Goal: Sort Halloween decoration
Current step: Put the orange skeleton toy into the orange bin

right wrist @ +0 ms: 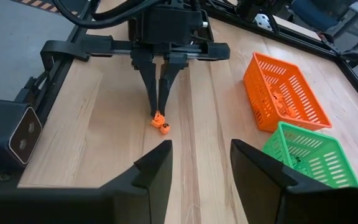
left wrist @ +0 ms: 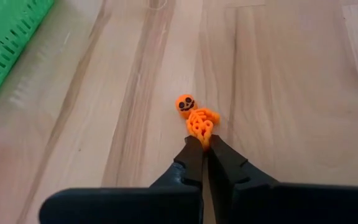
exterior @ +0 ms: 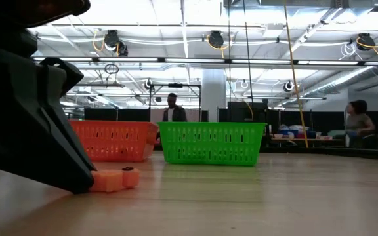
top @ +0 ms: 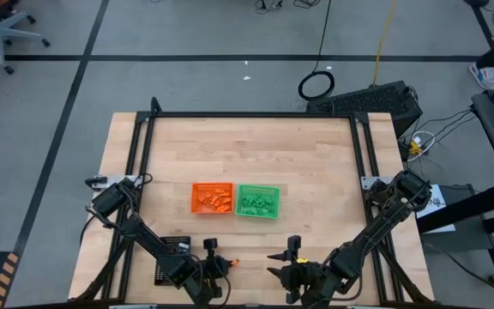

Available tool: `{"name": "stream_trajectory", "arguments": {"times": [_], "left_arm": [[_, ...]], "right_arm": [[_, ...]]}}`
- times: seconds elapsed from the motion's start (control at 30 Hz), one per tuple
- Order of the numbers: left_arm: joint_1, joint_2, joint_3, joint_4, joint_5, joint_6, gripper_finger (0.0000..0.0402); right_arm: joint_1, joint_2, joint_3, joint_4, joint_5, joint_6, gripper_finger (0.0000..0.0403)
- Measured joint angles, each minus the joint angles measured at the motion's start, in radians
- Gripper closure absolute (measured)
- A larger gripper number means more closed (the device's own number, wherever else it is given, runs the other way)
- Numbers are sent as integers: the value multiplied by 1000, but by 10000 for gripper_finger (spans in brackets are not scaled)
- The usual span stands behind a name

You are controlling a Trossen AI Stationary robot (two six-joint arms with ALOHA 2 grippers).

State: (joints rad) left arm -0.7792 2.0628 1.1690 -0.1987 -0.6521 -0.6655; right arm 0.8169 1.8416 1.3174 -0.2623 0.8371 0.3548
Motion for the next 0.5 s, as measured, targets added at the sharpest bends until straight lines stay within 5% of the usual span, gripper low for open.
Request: {"name": "stream_trajectory", "arguments": {"times": [0.3, 0.5], "left_arm": [[2, -1, 0, -1, -24, 31, 398], [2, -18, 37, -10, -58, 198, 398]], "right_arm": [[0, 0, 0, 0, 0, 0, 257], [-2, 0, 0, -1, 0, 0, 257]]}}
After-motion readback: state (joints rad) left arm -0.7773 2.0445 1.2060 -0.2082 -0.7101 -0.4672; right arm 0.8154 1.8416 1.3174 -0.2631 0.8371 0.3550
